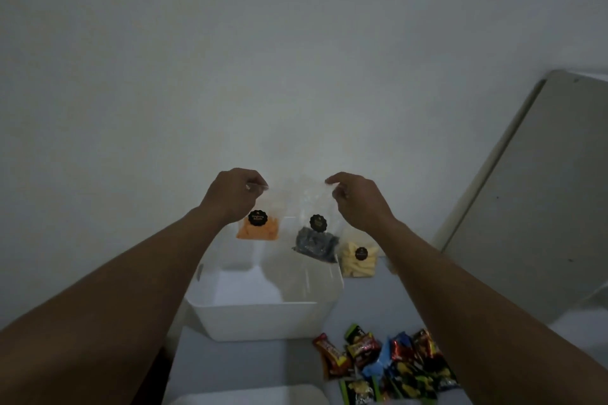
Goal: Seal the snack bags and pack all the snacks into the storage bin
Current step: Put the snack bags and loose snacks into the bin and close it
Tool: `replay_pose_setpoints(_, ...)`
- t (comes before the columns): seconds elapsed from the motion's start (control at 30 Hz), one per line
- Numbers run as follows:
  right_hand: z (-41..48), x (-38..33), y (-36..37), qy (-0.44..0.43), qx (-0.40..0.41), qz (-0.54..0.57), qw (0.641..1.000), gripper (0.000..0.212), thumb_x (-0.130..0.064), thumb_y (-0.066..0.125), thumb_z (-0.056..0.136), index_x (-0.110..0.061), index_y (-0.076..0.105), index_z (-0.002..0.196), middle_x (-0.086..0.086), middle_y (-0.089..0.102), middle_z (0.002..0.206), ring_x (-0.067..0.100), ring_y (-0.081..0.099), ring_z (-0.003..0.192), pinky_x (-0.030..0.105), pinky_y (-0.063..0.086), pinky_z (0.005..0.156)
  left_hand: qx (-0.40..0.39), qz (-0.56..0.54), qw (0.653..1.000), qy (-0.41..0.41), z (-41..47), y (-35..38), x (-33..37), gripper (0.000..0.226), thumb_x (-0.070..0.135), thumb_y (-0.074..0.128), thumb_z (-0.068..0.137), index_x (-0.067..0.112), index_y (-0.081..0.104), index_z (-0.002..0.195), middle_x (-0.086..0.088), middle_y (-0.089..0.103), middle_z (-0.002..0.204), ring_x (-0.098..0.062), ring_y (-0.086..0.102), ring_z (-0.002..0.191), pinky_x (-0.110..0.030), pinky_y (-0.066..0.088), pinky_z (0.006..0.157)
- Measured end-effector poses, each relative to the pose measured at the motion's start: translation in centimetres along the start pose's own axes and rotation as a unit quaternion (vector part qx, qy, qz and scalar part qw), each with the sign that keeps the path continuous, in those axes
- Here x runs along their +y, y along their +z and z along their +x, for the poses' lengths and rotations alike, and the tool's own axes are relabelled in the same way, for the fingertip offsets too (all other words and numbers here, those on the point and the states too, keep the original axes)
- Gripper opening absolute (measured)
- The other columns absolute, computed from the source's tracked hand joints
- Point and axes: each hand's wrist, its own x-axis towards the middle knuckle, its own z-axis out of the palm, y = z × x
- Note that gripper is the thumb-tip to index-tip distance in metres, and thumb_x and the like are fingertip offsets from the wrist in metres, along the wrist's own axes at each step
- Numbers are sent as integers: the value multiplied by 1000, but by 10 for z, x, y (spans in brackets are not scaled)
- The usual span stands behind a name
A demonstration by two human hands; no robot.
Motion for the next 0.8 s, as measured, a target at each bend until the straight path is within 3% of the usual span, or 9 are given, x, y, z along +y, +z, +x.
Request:
replay_pose_setpoints(0.2,9,7,70,14,-84,-28,996,21,-12,47,94,-18,64,105,2,69,103,20,63,90,36,55,79,-11,-17,999,-31,-7,18,-46,16,15,61,93,23,75,90,4,72,102,-11,62,95,-24,45,82)
replay_pose_setpoints(0.43,14,35,135,9,-163,-127,978,20,-12,49,93,-22,60,106,5,69,105,26,62,97,37,50,83,-43,-26,997,-55,-10,58,-84,18,13,62,92,26,74,87,4,71,100,-12,61,96,-23,43,81)
replay_pose_setpoints(0.6,20,49,153,-37,-141,-235,961,23,-11,48,94,-19,57,113,9,67,105,30,56,104,38,41,83,-65,-44,995,-61,-12,81,-96,18,13,64,91,27,74,85,6,74,99,-12,64,98,-24,46,87)
replay_pose_setpoints(0.8,23,63,146,-39,-83,-247,965,34,-9,50,91,-14,58,124,10,65,117,31,50,113,41,43,86,-98,-64,991,-69,-10,107,-91,18,14,63,92,27,75,86,8,73,102,-10,63,100,-24,46,88)
